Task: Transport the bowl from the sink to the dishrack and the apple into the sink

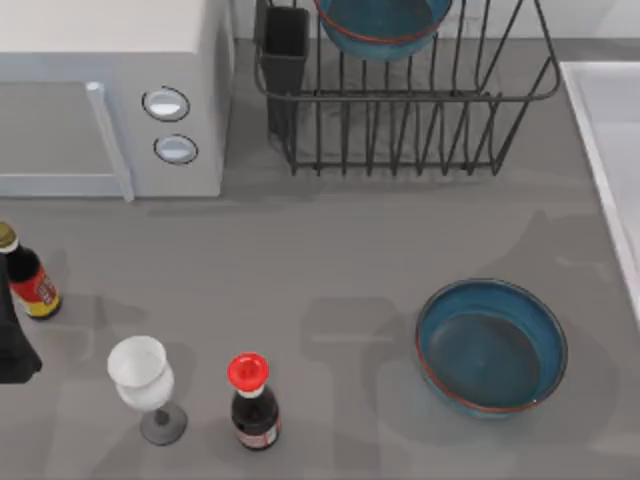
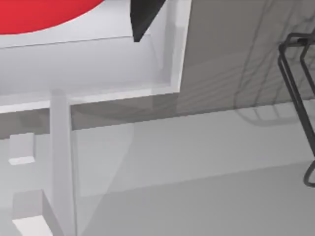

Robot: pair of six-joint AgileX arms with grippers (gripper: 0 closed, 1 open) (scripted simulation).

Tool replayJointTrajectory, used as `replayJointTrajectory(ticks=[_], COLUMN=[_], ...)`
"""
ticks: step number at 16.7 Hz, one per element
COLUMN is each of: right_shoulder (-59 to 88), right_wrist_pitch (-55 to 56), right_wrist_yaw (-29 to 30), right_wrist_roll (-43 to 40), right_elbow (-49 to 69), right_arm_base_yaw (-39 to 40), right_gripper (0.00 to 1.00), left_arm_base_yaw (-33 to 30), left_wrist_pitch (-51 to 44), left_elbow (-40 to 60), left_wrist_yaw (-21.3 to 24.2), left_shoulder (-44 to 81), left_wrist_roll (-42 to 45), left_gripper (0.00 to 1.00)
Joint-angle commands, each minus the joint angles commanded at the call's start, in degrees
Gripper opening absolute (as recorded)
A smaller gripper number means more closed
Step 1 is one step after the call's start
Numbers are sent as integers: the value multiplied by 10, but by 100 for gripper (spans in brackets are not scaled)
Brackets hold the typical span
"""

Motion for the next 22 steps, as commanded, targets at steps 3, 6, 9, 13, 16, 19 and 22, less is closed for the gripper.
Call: replayJointTrajectory(ticks=[3, 6, 9, 13, 16, 19, 22], right_shoulder=[-21, -33, -36, -32, 7, 95, 201], right_wrist_pitch=[112, 174, 185, 185, 225, 319, 450], right_wrist_yaw=[-34, -54, -58, -57, -58, -60, -60], right_wrist_roll=[-28, -44, -47, -45, -45, -45, -46], right_elbow=[-39, -60, -64, -62, -66, -77, -91], right_arm_base_yaw=[-62, -97, -103, -101, -103, -105, -106], right_gripper=[0, 0, 0, 0, 0, 0, 0], left_arm_base_yaw=[0, 0, 0, 0, 0, 0, 0], left_wrist_pitch=[0, 0, 0, 0, 0, 0, 0], left_elbow=[0, 0, 0, 0, 0, 0, 0], left_wrist_yaw=[0, 0, 0, 0, 0, 0, 0], left_shoulder=[0, 0, 0, 0, 0, 0, 0], left_wrist_roll=[0, 0, 0, 0, 0, 0, 0], left_gripper=[100, 100, 100, 100, 100, 100, 100])
